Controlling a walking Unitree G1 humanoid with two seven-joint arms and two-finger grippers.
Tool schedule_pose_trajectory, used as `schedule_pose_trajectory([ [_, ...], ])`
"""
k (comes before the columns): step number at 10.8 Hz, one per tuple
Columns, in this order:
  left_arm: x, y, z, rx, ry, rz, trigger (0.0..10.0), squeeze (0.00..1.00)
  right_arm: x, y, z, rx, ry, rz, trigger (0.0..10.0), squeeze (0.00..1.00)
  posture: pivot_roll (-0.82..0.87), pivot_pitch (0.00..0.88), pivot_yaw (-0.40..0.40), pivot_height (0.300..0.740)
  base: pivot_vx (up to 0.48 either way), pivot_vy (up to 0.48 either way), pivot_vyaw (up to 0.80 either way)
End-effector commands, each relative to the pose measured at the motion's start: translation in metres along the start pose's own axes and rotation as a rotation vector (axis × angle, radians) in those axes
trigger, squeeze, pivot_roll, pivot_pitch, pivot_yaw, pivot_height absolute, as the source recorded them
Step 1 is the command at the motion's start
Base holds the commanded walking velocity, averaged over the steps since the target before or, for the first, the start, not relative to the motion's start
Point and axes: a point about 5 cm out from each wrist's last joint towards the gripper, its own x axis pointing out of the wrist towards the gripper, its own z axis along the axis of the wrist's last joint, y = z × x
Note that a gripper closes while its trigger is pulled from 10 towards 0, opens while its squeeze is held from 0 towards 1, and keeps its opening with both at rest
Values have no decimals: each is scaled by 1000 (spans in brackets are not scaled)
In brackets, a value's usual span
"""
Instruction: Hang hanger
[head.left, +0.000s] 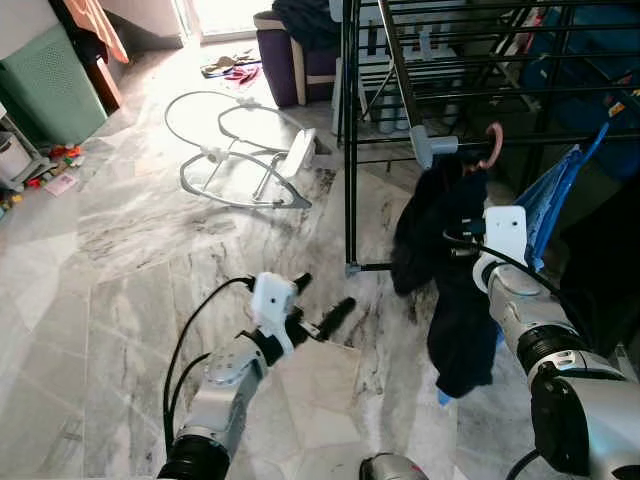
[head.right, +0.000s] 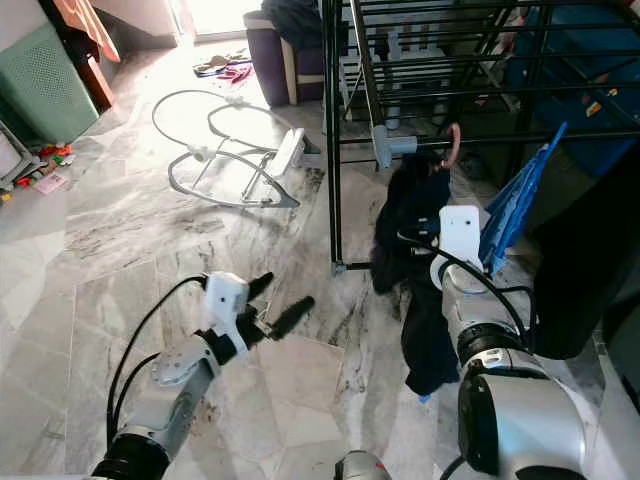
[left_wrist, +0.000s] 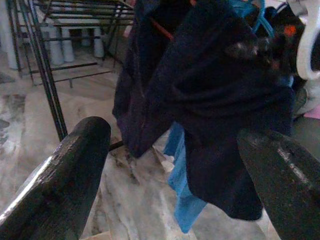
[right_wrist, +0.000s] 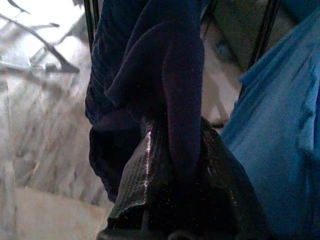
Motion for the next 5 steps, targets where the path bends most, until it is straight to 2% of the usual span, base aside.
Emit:
schedule_pose_trajectory([
  [1, -3, 4, -2, 16, 22, 8, 10000, 0, 1, -1, 21, 27, -116, -1, 0, 0, -260, 60, 33, 740, 0, 0, 0],
  [3, -12, 18, -3, 46, 47, 70, 10000, 0, -4, -2, 27, 44, -202, -23, 0, 0, -246, 50, 44, 740, 0, 0, 0],
  [4, -16, 24, -4, 60, 60, 104, 10000, 0, -9, -1, 26, 25, -235, -36, 0, 0, -245, 49, 44, 740, 0, 0, 0],
  [5, -21, 34, -7, 92, 99, 197, 10000, 0, -23, 8, 17, -45, -299, -26, 0, 0, -239, 50, 36, 740, 0, 0, 0],
])
